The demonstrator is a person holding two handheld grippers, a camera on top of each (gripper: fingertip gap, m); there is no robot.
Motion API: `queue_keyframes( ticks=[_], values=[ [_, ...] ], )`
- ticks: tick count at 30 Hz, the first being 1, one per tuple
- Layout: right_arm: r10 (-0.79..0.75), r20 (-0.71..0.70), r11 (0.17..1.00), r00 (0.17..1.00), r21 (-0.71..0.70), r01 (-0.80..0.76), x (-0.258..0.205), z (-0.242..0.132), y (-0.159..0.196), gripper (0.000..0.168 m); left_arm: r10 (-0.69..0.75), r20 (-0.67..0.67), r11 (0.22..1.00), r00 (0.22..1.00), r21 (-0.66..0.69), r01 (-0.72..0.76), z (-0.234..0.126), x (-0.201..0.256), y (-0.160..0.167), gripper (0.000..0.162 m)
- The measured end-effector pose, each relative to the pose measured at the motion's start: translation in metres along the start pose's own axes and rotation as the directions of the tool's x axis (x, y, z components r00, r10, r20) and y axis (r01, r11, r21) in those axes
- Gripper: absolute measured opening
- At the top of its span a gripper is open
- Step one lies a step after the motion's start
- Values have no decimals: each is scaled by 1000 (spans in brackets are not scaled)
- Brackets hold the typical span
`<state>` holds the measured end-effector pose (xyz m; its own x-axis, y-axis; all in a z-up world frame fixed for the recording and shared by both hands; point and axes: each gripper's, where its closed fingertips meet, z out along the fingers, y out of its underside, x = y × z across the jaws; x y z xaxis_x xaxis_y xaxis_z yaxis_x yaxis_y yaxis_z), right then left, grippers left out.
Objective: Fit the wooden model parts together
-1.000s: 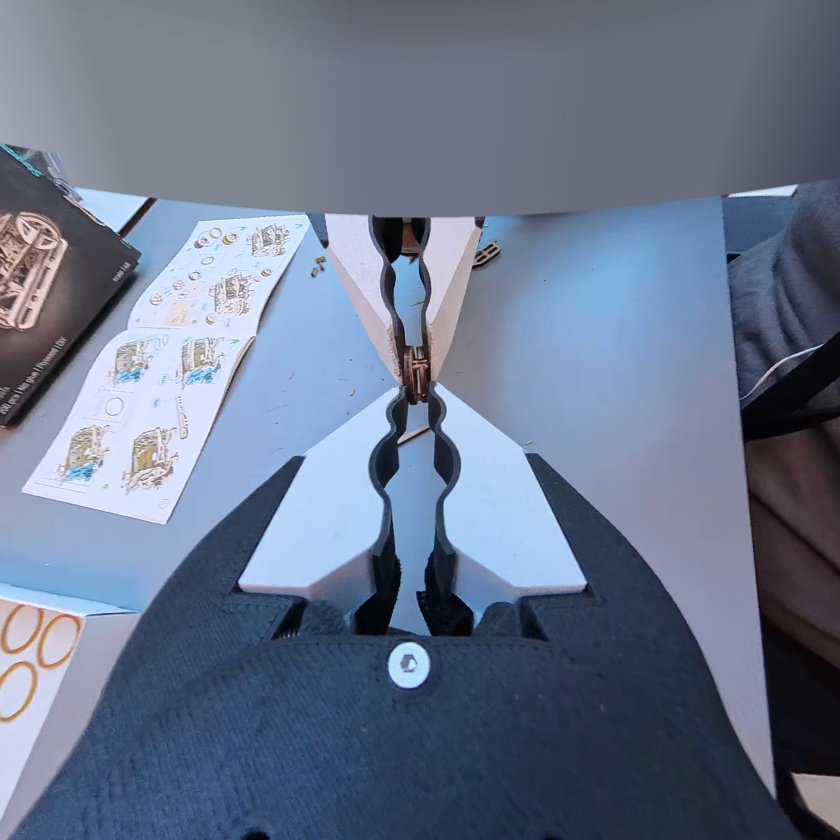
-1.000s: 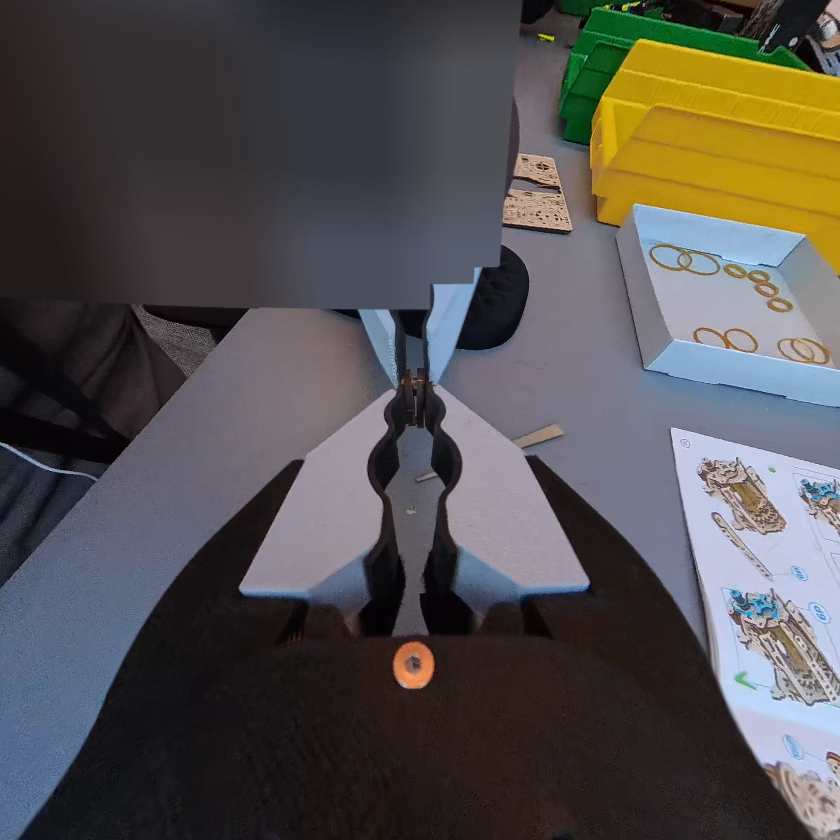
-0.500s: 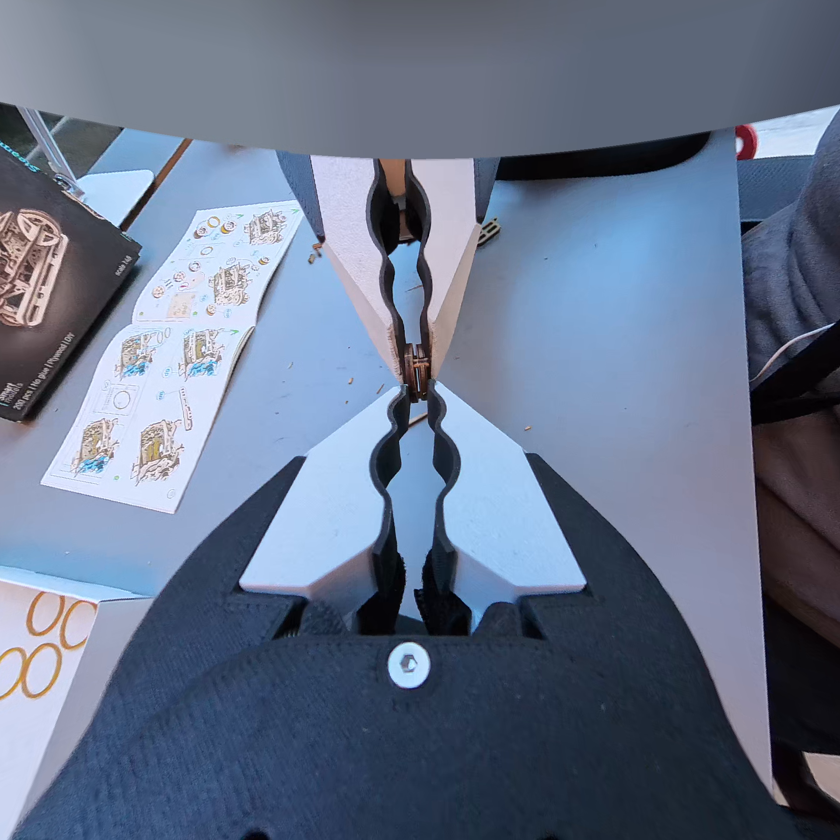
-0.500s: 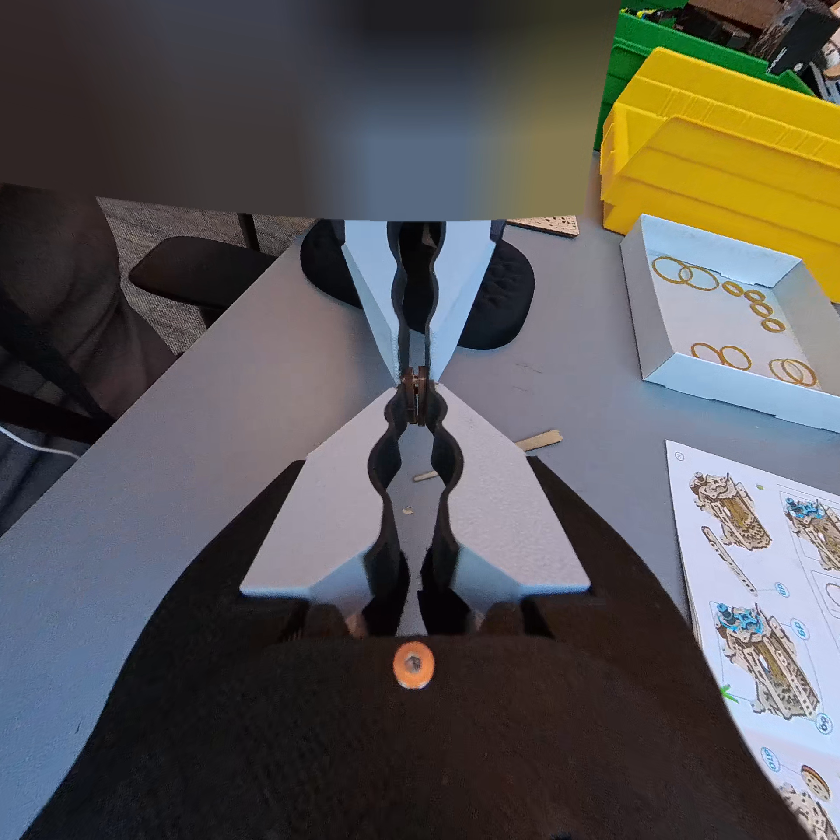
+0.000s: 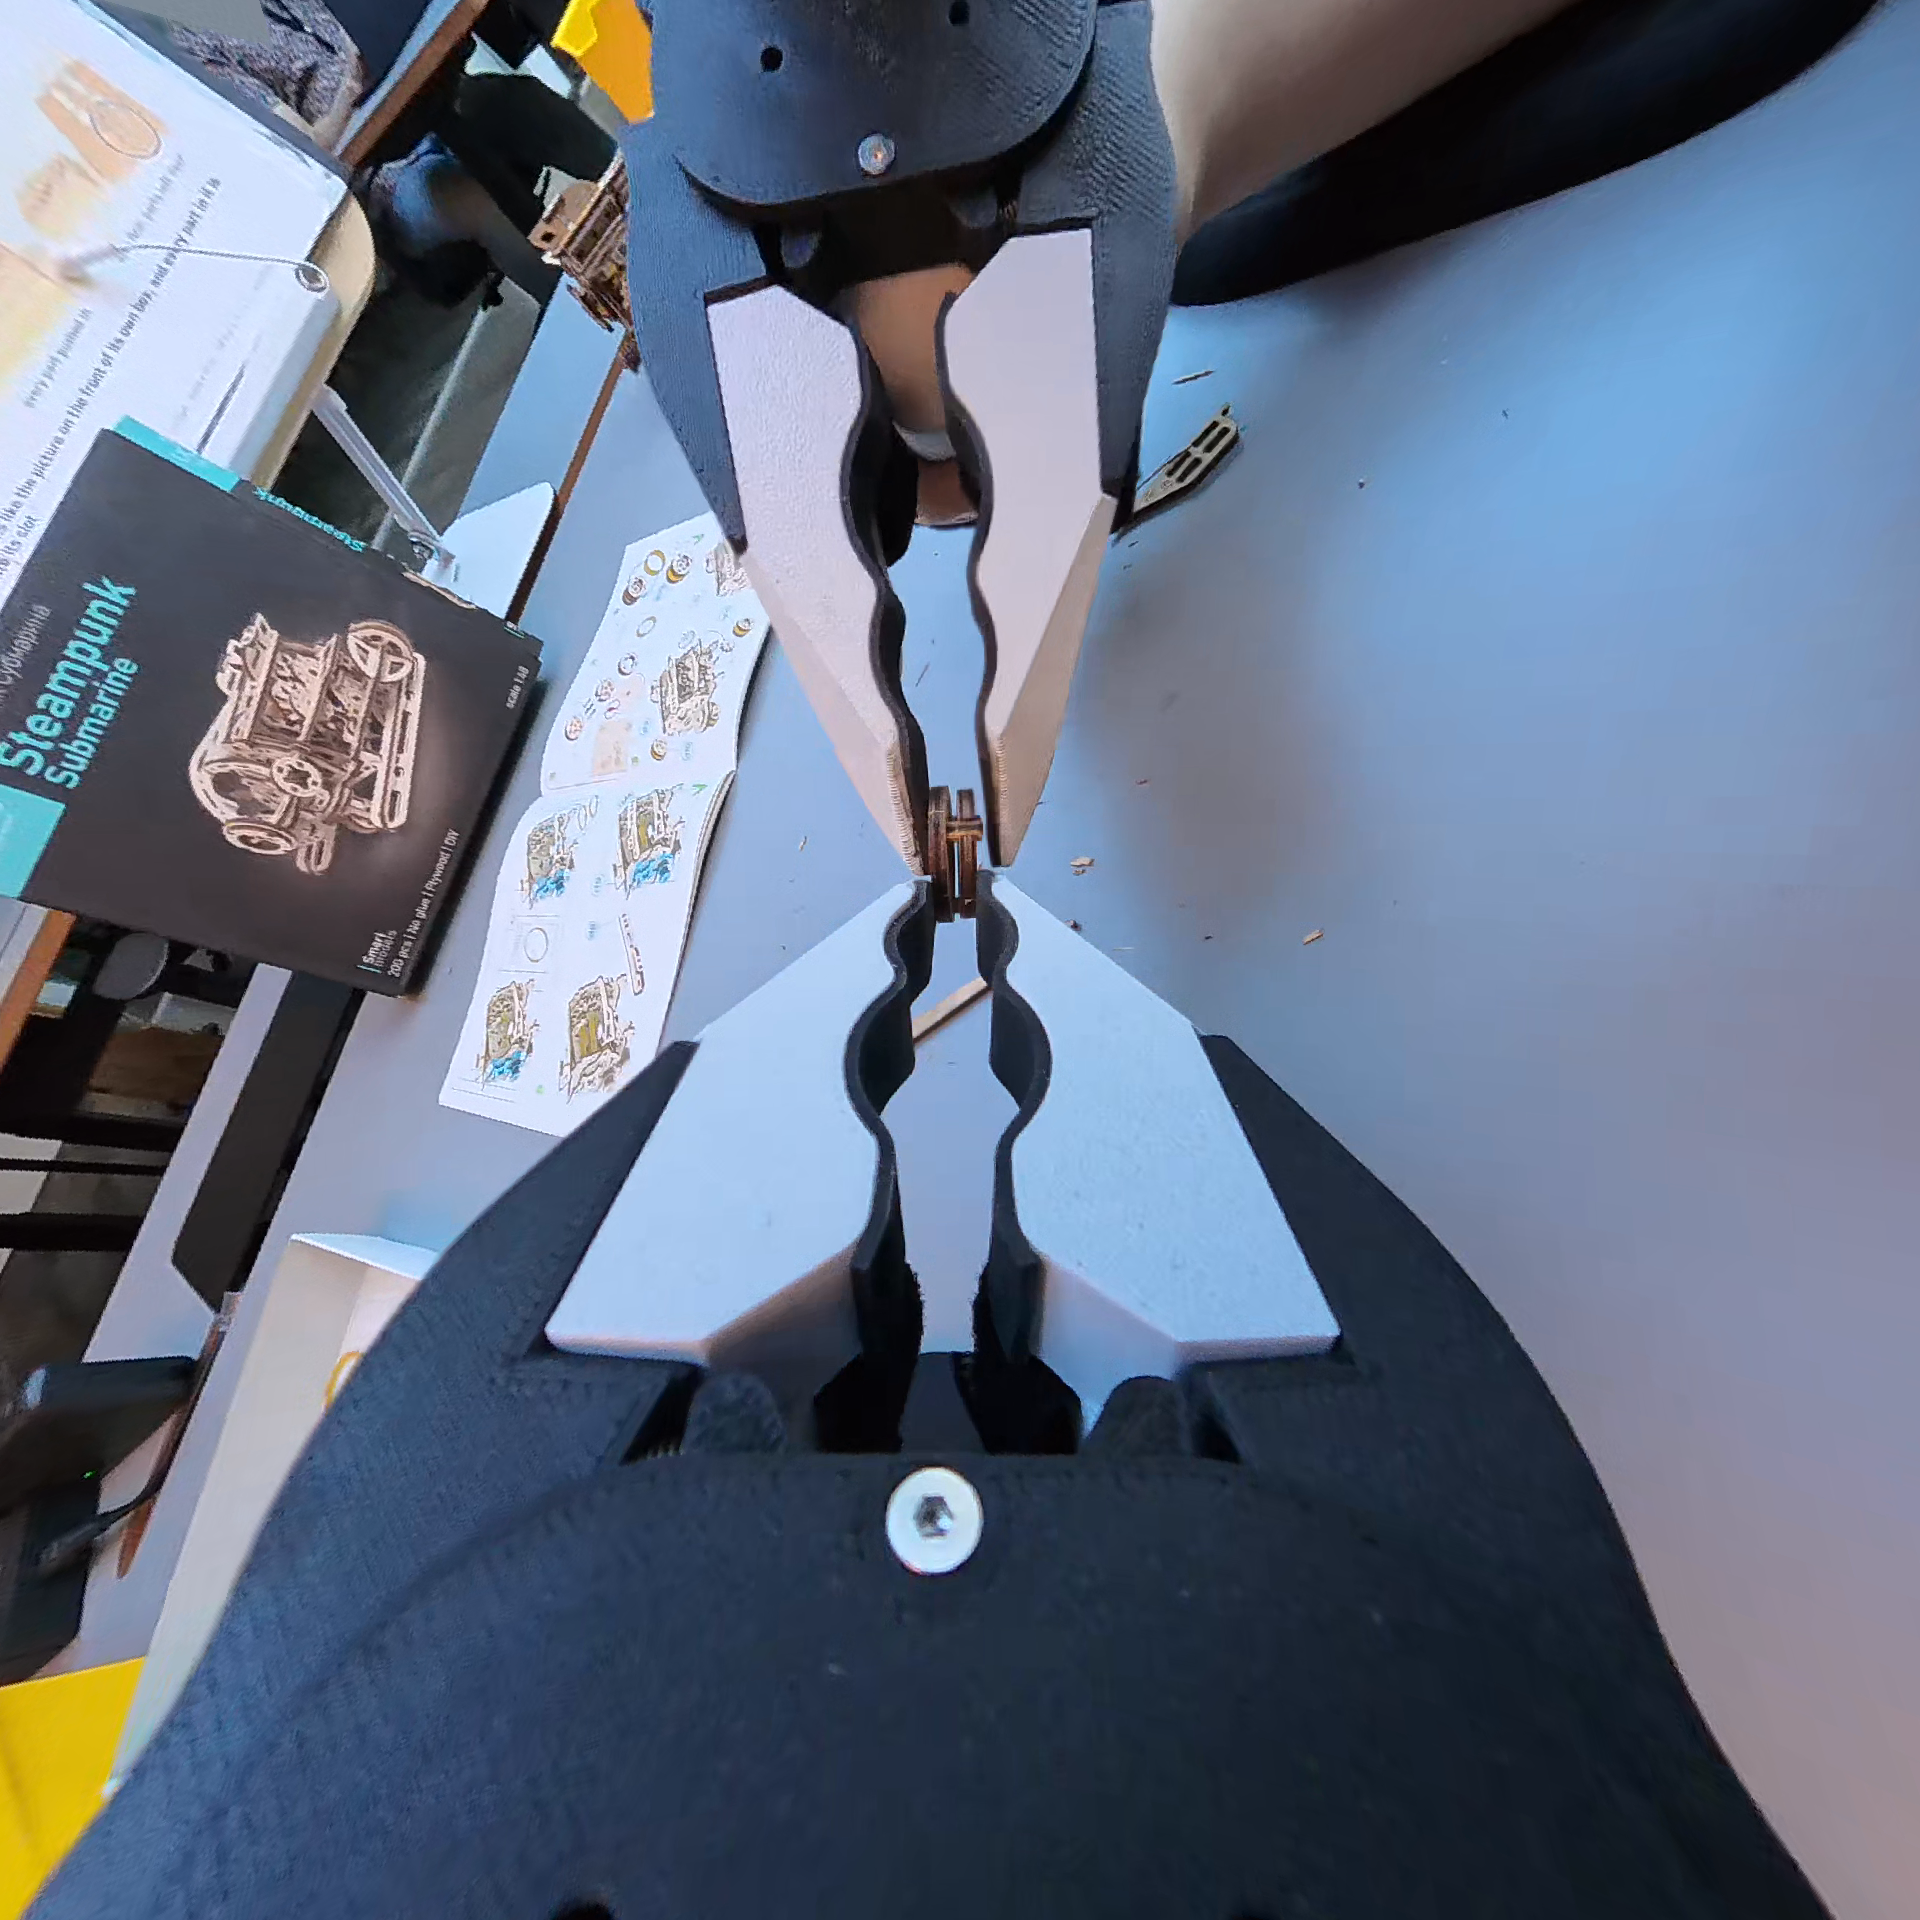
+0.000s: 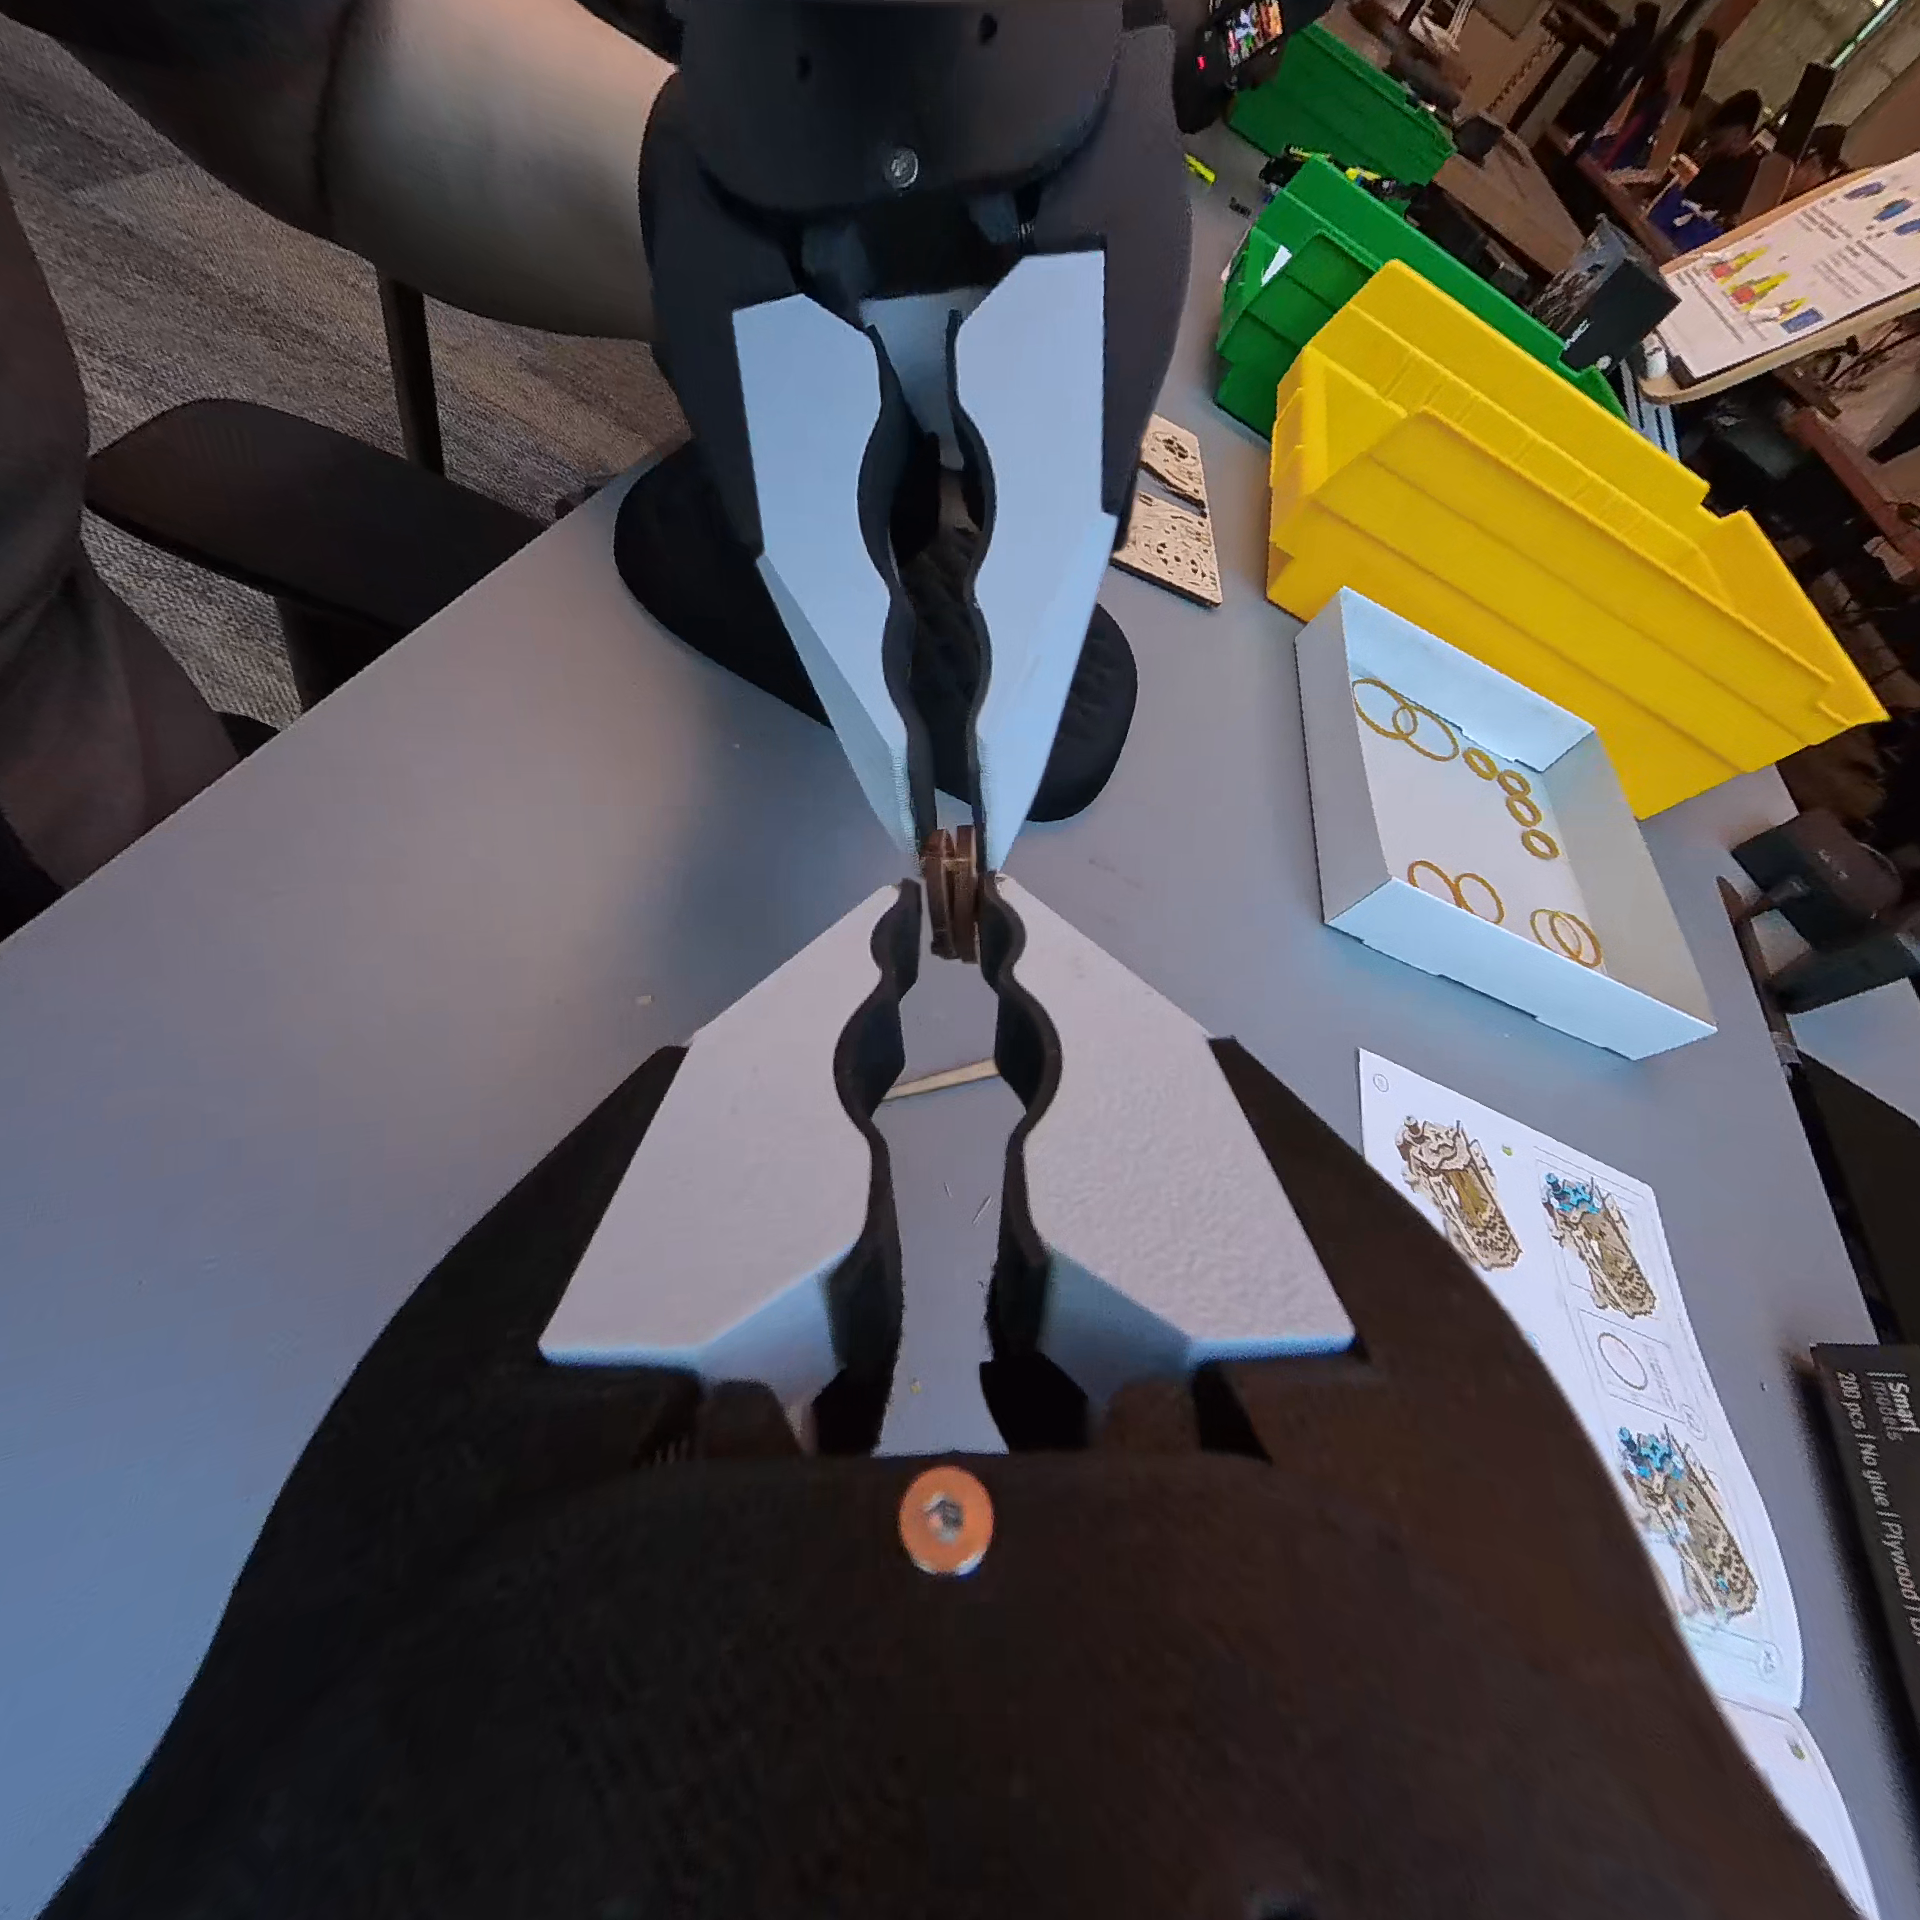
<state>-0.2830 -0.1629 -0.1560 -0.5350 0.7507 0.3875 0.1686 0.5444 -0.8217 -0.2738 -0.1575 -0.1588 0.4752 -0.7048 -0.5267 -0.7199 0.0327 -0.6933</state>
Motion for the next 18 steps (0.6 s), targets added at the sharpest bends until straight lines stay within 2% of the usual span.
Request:
queue_keyframes(
  ticks=[9,16,18],
  values=[
    [58,13,996,998,-64,-57,-2,6,13,6,-110,-93,994,990,-36,107,9,6,8,6],
    [-79,-41,995,996,-60,76,-1,3,9,6,-30,-20,1000,999,-7,30,7,4,4,6],
    [-137,-67,989,988,-64,133,0,4,8,6,37,12,999,999,-11,-37,7,3,4,6]
  ],
)
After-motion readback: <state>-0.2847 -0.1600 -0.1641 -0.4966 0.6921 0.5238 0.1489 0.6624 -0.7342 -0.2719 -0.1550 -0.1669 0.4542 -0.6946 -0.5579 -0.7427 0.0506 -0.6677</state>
